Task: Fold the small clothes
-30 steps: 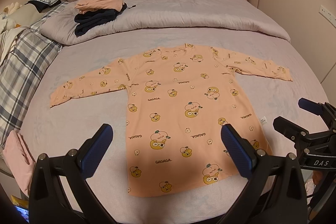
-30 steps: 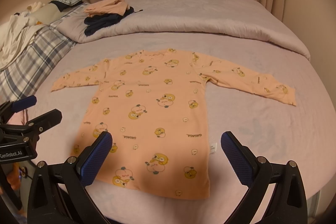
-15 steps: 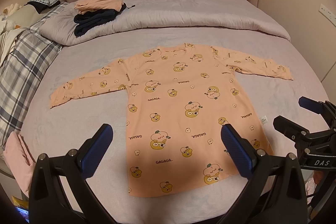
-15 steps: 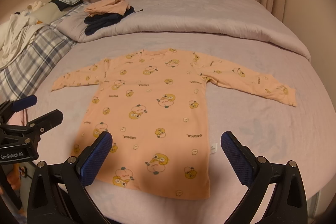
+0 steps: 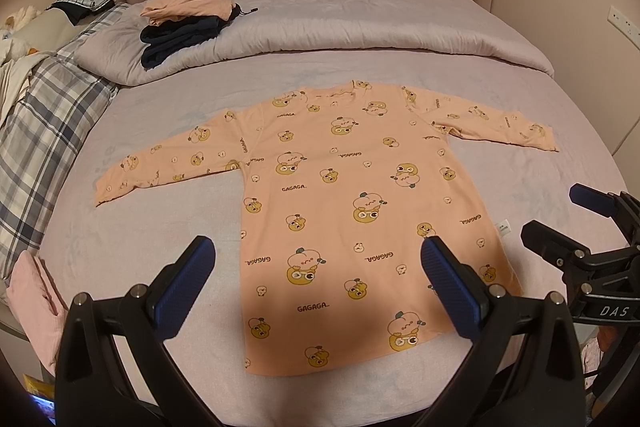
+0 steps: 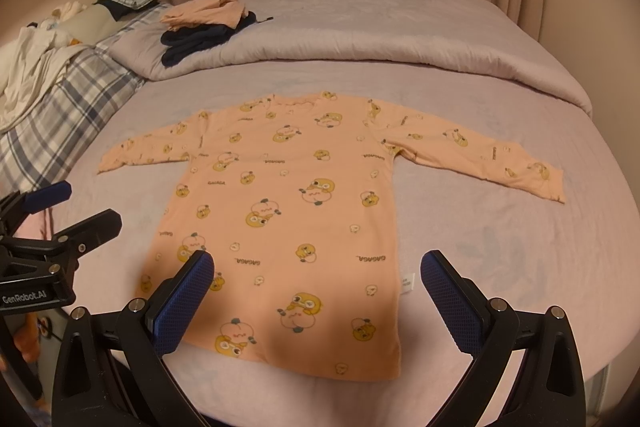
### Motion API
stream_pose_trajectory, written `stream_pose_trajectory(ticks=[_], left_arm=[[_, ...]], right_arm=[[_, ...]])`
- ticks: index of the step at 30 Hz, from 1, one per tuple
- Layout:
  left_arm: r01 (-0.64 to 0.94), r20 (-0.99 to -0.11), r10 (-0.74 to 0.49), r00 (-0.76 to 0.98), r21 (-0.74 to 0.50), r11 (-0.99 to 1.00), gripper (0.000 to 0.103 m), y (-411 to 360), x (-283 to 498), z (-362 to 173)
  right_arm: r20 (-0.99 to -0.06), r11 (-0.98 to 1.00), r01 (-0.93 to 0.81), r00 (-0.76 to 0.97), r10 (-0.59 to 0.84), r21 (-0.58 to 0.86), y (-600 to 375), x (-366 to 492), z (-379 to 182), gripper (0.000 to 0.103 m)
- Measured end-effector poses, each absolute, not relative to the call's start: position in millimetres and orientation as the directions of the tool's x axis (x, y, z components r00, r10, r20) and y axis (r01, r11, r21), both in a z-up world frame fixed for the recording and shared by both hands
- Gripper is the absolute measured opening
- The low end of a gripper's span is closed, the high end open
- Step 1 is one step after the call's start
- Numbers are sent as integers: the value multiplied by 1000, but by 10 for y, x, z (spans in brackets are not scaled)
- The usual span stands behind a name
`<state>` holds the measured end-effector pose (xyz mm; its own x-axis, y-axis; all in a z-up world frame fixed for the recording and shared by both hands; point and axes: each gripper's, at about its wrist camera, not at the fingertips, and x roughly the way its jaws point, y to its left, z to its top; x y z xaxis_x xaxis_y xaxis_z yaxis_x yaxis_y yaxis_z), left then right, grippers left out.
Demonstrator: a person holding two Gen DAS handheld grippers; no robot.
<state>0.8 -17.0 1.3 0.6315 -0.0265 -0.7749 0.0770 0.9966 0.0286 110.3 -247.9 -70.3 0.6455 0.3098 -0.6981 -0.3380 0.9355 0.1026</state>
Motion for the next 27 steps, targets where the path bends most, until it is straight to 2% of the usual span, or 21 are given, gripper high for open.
stream_pose_trajectory(ticks=[27], left_arm=[[68, -783, -19, 622, 29, 997, 103, -96, 17, -35]], right_arm=[[-704, 937, -331, 640, 308, 108, -2444, 1096, -729, 102]])
